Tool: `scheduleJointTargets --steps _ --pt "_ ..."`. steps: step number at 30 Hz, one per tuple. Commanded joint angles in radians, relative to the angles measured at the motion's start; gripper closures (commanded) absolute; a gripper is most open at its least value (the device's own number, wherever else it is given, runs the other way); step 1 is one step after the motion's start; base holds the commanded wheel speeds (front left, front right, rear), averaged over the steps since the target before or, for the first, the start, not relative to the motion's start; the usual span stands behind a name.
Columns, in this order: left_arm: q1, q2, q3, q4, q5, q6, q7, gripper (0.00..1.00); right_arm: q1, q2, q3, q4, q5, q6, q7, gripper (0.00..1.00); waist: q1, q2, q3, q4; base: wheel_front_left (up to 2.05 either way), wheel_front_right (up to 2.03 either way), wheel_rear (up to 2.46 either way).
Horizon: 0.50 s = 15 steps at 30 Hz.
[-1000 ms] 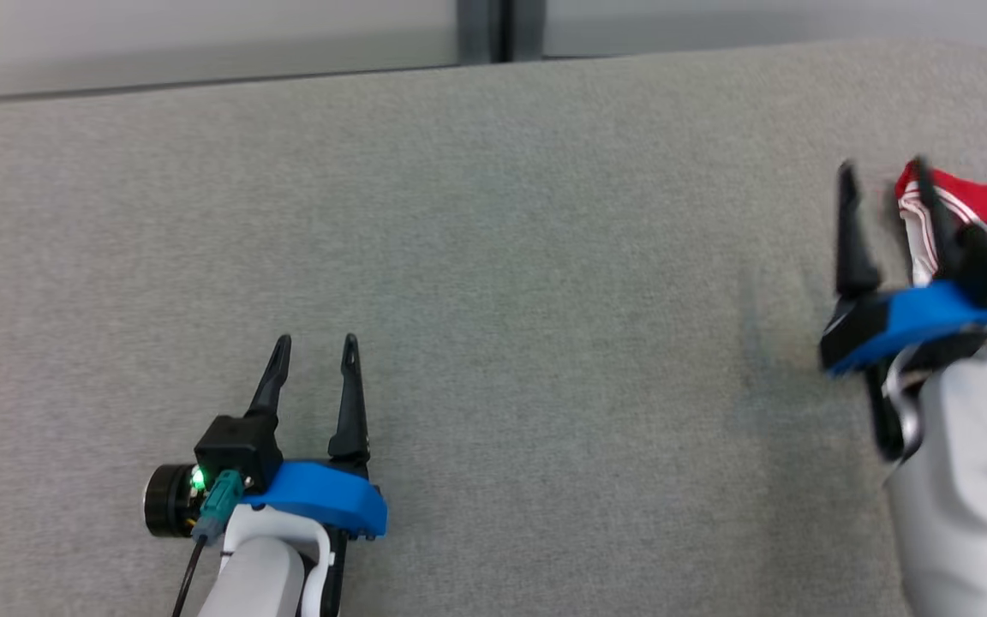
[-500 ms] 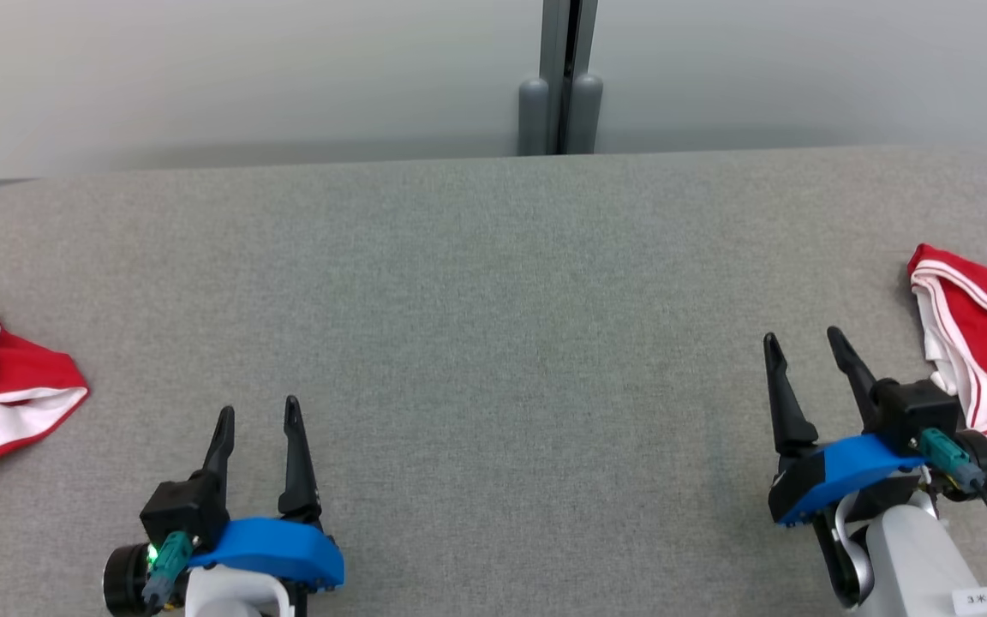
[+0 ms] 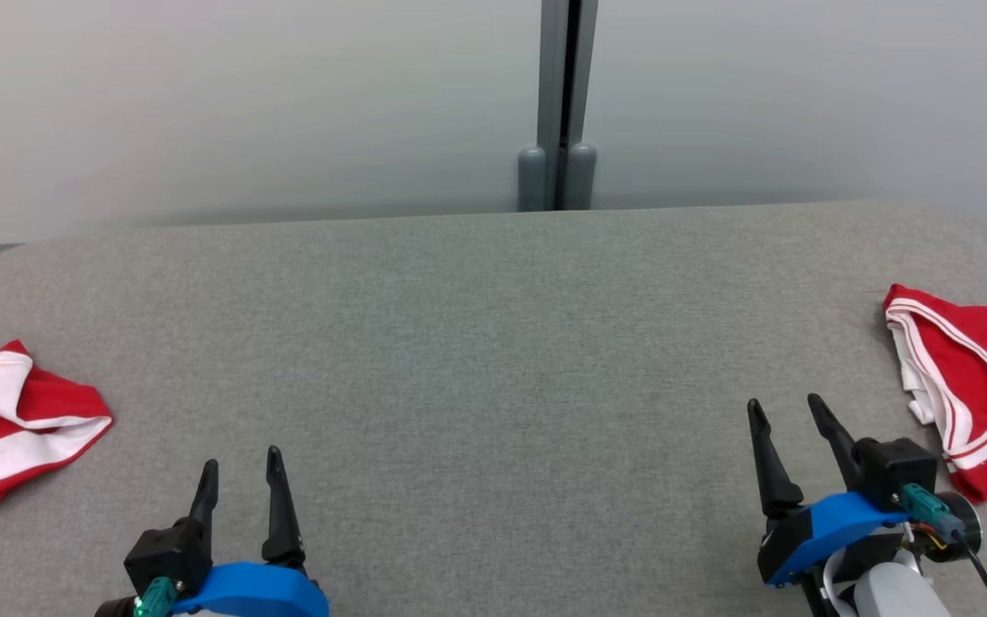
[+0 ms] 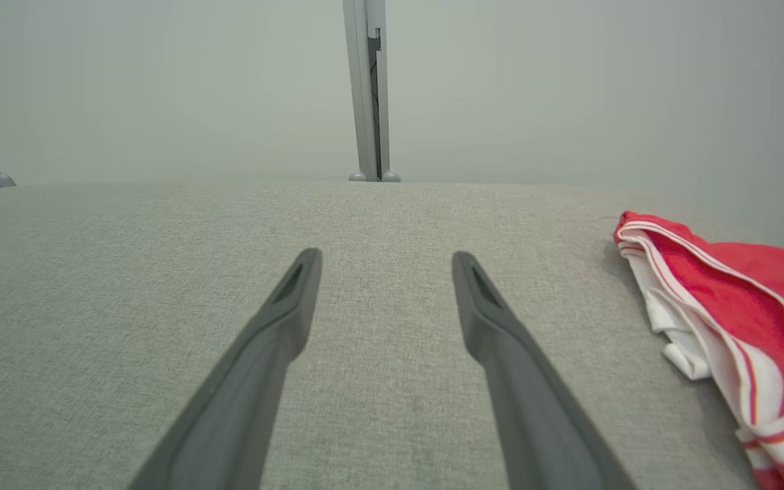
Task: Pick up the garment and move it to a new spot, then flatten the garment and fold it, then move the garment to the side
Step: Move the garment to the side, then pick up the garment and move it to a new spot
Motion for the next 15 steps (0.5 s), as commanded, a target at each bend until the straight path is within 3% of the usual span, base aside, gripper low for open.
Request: scheduleJointTargets --steps 1,6,15 --pt "0.001 0.000 -0.005 -0.007 -0.002 0.003 0.000 0.00 0.013 0.000 0.005 0.000 0.007 0.000 0.000 0.00 0.0000 0.0001 0.011 0.014 0.00 0.00 0.00" --pt "-0.021 0.000 -0.006 -0.011 -0.008 0.014 0.000 0.00 -0.004 0.000 0.037 -0.014 0.026 0.000 0.000 0.00 0.0000 0.0001 0.041 0.082 0.00 0.00 0.00" --pt "-0.005 -0.001 0.027 -0.011 -0.012 0.026 0.000 0.00 -0.011 -0.001 0.110 0.002 0.059 0.000 0.000 0.00 0.0000 0.0001 0.060 0.294 0.00 0.00 0.00"
